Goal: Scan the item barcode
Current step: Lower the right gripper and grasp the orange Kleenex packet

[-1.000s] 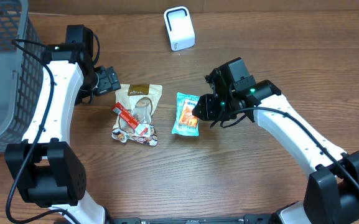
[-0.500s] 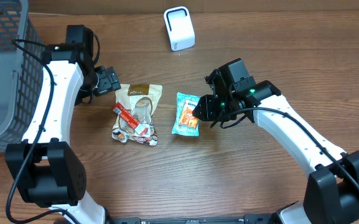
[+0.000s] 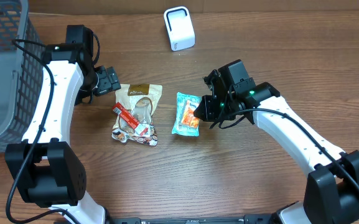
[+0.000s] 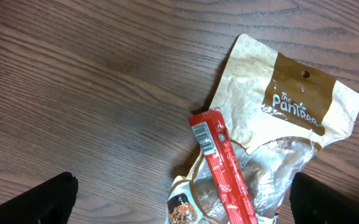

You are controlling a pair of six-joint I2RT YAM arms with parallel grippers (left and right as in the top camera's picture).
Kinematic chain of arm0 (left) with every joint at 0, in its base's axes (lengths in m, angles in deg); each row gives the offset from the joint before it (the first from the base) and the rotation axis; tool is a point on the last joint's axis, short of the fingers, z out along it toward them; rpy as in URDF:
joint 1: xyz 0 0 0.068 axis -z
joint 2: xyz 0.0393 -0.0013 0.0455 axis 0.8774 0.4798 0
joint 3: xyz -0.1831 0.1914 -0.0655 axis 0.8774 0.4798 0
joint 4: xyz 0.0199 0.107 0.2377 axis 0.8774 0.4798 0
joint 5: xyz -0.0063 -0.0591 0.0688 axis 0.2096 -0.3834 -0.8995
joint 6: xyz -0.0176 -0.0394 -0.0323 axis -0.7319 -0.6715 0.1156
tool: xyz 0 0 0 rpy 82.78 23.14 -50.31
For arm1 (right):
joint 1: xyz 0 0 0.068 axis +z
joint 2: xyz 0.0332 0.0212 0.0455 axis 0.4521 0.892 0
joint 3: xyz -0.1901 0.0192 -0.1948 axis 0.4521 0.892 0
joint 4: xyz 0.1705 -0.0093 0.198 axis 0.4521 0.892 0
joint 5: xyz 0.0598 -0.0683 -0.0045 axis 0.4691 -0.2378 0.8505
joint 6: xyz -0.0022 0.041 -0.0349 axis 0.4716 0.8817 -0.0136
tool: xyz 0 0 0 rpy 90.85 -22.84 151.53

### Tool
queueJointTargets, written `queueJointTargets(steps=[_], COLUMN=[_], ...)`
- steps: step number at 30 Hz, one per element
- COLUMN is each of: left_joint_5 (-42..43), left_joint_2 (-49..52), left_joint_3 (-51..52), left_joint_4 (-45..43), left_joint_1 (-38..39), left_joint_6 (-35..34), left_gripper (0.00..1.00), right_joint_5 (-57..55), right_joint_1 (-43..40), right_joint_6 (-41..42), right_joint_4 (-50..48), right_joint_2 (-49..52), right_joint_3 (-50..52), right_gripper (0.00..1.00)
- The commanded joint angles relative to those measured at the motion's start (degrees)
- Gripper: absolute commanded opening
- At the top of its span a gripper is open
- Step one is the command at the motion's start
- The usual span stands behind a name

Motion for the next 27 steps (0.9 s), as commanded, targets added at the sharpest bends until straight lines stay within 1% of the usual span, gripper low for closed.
queueJointTargets(steps=[1, 2, 6, 9, 16, 21, 24, 27], left_joint_5=[-0.3, -0.3, -0.3, -0.3, -0.3, -0.3, -0.3, -0.3], left_joint_2=[-0.3, -0.3, -0.3, -0.3, -0.3, -0.3, -0.3, -0.3], left_joint_3=[-1.0, -0.9, -0.9, -0.9, -0.9, -1.0, -1.0, -0.9], left_joint_4=[-0.1, -0.1, -0.1, -0.1, -0.1, -0.1, -0.1, -0.1], left_joint_1=[-0.1, -0.1, 0.0, 0.0, 0.0, 0.0, 0.0, 0.0], left_joint_6=[0.9, 0.9, 0.9, 0.9, 0.9, 0.9, 0.9, 0.9], left_gripper=[1.00, 1.00, 1.00, 1.00, 1.00, 1.00, 1.00, 1.00], right_joint_5=[0.9, 0.9, 0.5, -4.5, -23.5, -36.0, -45.7, -52.3], right_joint_1=[0.0, -0.2, -0.7, -0.6, -0.6, -0.6, -0.6, -0.6], right_joint_6=[-0.2, -0.4, -2.1, -2.8, -6.1, -7.7, -7.8, -7.7], right_joint_4=[-0.1, 0.1, 0.3, 1.0, 5.9, 10.1, 12.8, 15.0], right_joint_2=[0.2, -0.1, -2.3, -4.8, -9.8, -10.0, -10.0, -9.9], right_joint_3=[0.4, 0.1, -1.5, -3.0, -4.2, -4.2, -4.2, -4.0], right_gripper=[0.05, 0.04, 0.04, 0.04, 0.04, 0.04, 0.04, 0.04])
